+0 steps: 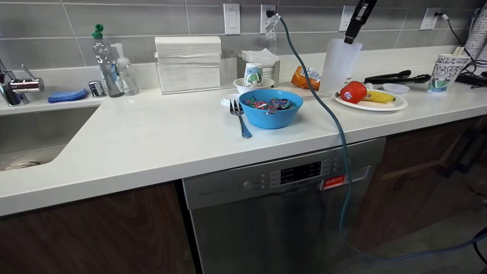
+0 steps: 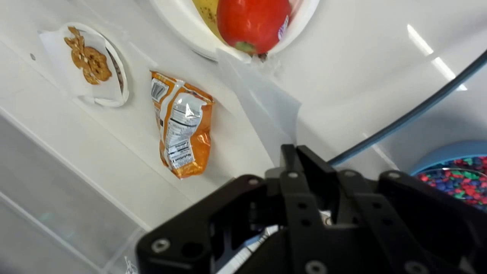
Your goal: Put the white napkin on the blue bowl.
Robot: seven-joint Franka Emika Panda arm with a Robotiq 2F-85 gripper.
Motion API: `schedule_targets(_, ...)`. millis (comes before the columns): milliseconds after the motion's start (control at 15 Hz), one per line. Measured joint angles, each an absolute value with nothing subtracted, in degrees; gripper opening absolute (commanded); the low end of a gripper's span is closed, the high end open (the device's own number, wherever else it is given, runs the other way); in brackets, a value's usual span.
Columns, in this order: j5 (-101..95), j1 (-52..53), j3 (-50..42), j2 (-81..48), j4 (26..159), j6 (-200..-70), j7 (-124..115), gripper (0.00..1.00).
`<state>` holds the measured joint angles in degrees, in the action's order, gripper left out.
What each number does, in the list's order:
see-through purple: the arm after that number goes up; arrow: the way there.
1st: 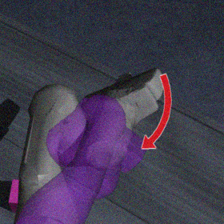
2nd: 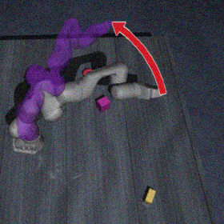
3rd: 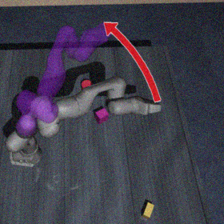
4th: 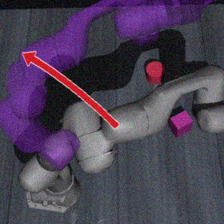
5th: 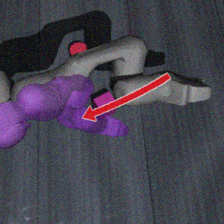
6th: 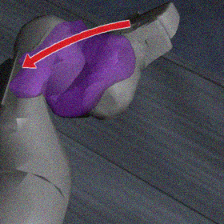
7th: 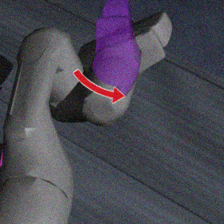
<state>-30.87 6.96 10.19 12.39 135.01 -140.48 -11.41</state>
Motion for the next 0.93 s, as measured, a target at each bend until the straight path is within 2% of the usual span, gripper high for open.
schedule_targets(667,-32.9,7.5,18.3,22.4,137.0,-140.8,-19.1,0.01)
schedule_targets(933,-36.8,6.8,20.4,25.4,137.7,-144.7,-22.2,0.01)
